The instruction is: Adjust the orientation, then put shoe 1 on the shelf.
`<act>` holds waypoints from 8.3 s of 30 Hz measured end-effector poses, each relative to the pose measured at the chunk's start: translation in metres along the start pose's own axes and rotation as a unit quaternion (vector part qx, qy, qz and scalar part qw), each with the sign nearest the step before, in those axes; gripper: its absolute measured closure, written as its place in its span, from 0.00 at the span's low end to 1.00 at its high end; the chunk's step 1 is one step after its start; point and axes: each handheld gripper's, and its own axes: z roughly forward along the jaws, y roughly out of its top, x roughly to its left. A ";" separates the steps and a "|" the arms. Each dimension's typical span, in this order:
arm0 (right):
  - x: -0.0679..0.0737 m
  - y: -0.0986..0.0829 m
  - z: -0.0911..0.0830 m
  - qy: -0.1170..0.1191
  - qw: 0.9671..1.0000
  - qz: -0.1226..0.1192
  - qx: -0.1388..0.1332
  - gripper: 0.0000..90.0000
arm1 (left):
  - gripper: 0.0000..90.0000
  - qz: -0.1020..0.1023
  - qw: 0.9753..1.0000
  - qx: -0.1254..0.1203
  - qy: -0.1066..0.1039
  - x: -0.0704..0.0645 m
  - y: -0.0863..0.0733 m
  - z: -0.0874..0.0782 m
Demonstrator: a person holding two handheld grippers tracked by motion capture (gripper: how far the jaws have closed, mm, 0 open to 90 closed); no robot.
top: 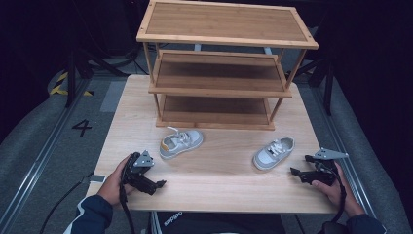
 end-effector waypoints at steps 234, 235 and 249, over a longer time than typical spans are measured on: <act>-0.002 -0.002 -0.003 0.002 1.000 0.000 -0.001 0.16 | 0.41 -0.039 0.991 -0.073 0.100 0.069 0.183 0.123; -0.002 -0.002 -0.003 0.002 1.000 -0.001 -0.001 0.16 | 0.41 -0.025 0.992 -0.070 0.102 0.068 0.181 0.121; -0.002 -0.003 -0.003 0.003 1.000 -0.002 -0.001 0.16 | 0.36 0.039 0.994 -0.015 0.101 0.036 0.151 0.077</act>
